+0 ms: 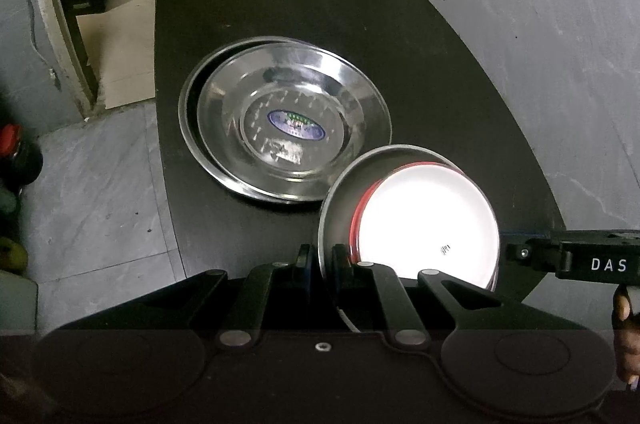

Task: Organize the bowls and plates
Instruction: 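Carry the steel bowl over the center of the steel plate stack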

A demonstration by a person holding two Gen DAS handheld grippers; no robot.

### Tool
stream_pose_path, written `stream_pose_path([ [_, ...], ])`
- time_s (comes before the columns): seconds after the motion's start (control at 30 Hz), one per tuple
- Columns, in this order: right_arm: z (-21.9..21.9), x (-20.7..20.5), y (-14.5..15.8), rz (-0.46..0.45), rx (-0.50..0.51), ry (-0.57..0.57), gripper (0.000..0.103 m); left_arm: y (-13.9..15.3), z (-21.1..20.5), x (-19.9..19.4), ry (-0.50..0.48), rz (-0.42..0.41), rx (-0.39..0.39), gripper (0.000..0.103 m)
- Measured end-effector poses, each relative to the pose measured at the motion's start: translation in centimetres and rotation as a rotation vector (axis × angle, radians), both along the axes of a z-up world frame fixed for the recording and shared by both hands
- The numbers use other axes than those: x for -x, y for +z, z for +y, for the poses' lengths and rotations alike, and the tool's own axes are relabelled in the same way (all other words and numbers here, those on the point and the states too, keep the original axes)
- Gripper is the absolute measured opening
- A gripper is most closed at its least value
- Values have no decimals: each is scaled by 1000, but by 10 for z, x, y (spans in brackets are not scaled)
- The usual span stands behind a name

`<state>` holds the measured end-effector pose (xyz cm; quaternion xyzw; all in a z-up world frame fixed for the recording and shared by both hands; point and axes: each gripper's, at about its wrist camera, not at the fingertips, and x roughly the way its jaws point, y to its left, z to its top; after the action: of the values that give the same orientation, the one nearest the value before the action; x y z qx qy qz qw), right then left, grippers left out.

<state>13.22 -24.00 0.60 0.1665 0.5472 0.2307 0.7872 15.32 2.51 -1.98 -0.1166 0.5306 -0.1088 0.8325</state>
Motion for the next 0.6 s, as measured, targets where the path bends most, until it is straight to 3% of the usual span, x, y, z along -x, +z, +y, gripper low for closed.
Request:
stream_pose_path([
  [0.6,9,-34,21,-58,-22,35,13,25,15,-26,65,-55,10,9],
])
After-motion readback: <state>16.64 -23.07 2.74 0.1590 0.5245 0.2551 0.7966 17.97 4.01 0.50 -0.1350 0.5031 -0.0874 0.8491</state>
